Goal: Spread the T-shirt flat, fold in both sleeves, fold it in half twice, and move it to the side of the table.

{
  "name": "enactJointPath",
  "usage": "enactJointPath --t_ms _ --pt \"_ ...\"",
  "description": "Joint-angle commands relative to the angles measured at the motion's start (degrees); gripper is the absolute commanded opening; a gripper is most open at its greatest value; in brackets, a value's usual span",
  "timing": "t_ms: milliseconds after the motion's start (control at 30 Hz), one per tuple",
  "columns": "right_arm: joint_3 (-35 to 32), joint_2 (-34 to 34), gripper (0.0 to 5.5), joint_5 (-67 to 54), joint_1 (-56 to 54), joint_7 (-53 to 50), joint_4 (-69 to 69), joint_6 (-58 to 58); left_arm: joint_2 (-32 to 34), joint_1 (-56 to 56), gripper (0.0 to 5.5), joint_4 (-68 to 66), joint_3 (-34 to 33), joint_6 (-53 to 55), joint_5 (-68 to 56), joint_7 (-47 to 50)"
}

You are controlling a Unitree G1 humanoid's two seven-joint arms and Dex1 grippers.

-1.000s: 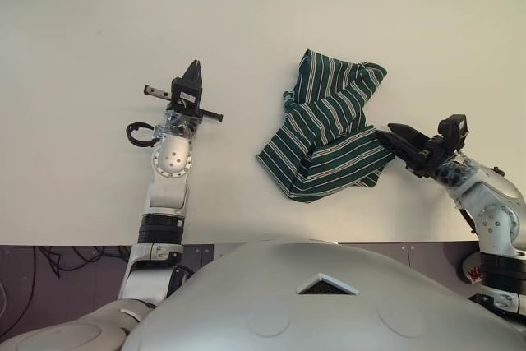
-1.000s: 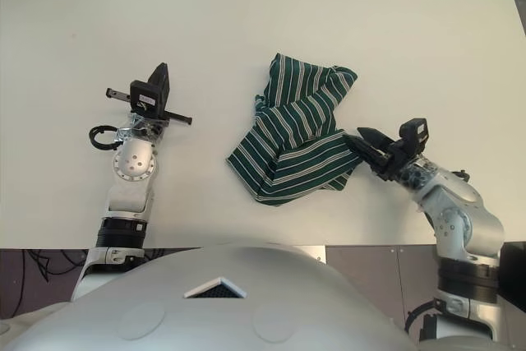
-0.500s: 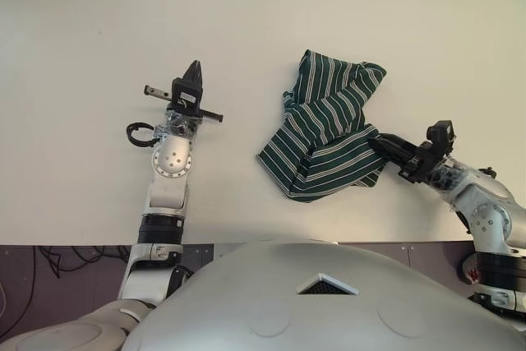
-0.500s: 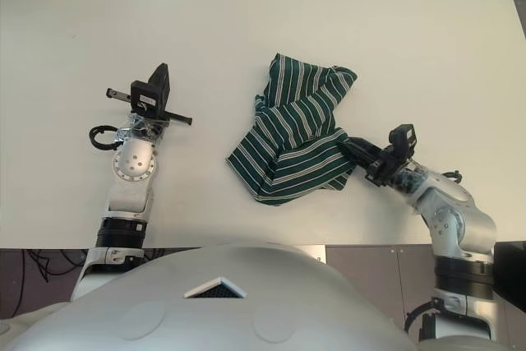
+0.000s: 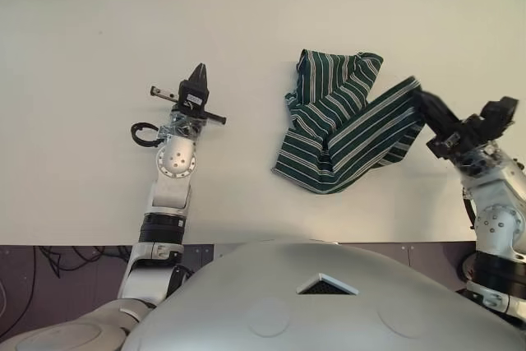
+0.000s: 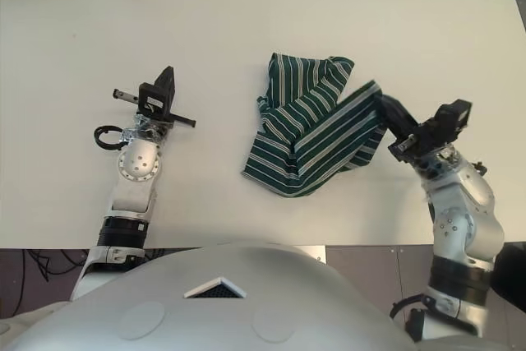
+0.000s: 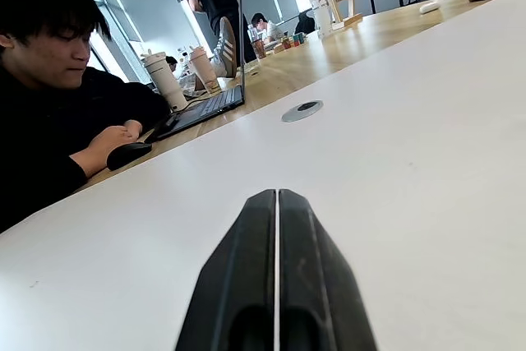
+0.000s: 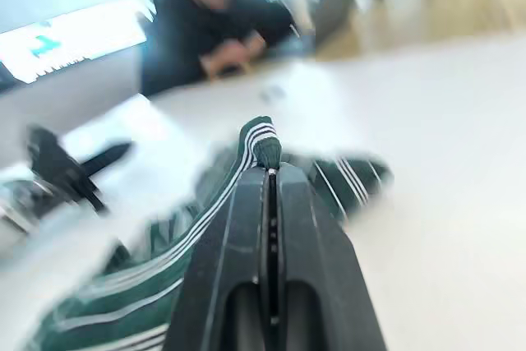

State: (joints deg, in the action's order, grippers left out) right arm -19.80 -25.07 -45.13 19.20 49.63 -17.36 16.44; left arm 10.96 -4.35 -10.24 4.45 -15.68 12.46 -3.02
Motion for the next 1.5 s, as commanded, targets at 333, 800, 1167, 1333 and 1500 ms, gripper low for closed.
enactJointPath --t_ms 333,800,1167,1333,1500 --pt "-3.2 0.7 0.0 -13.0 3.9 6.7 -8.8 -0.1 2.2 -10.1 1.09 13.6 15.3 7.0 -23.5 -31.8" --pt "6.3 2.9 0.0 -3.5 4.8 6.8 -7.6 -3.9 7.5 -9.6 2.47 17.2 12.3 38.2 -37.0 -36.7" --pt "8.2 2.9 0.0 -1.2 4.8 6.5 -6.4 -5.9 7.1 -9.1 2.47 19.3 11.4 43.9 -41.3 -38.0" --pt "9.0 3.0 0.0 -0.6 4.8 6.3 -6.0 -6.7 6.0 -8.4 2.47 17.7 12.0 41.5 -39.2 -36.9" --pt "9.7 3.1 0.0 0.4 4.9 5.6 -5.4 -7.5 5.6 -8.4 2.12 18.0 11.7 40.8 -39.4 -38.1"
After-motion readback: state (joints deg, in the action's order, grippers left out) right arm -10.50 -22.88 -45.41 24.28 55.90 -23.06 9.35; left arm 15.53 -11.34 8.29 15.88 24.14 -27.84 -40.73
